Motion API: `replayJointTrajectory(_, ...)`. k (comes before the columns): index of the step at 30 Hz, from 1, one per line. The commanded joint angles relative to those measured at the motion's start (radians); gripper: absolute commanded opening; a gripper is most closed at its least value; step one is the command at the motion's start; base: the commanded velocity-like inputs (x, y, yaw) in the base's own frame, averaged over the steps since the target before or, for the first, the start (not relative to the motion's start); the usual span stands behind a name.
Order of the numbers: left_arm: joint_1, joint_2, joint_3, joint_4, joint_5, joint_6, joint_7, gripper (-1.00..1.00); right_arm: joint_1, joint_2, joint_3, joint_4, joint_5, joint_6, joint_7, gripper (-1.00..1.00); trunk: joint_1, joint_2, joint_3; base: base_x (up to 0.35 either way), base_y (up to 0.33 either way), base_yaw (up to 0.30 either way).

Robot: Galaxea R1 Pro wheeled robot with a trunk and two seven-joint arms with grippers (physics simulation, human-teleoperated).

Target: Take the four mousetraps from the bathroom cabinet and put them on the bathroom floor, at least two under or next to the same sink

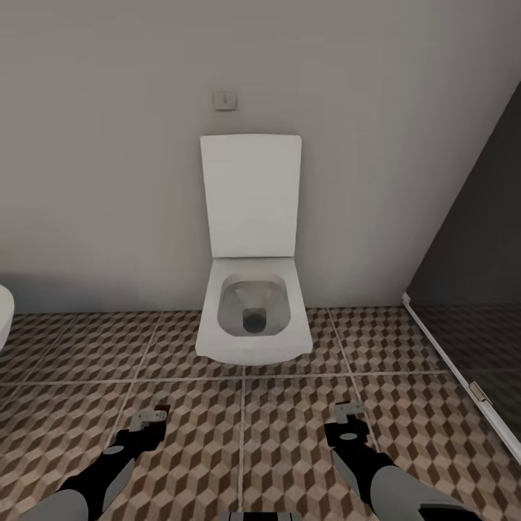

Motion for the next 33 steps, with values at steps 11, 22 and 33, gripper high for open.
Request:
replayJointTrajectory(11,0.000,0.000,-0.010,-0.001,0.007,-0.006,0.015,-1.00,0.000,0.001,-0.006,0.001,0.008,0.001,0.000,-1.00,0.005,-0.003,-0.043,0.000,0.000,0.000)
replayJointTrajectory(22,0.000,0.001,-0.008,-0.002,0.008,-0.006,0.015,-1.00,0.000,0.002,-0.006,0.001,0.009,0.001,0.000,-1.00,0.010,-0.005,-0.086,0.000,0.000,0.000)
replayJointTrajectory(33,0.000,0.000,-0.008,0.000,0.005,-0.064,0.016,-1.00,0.000,0.002,-0.005,0.002,0.009,0.001,0.000,-1.00,0.015,-0.008,-0.128,0.000,0.000,0.000)
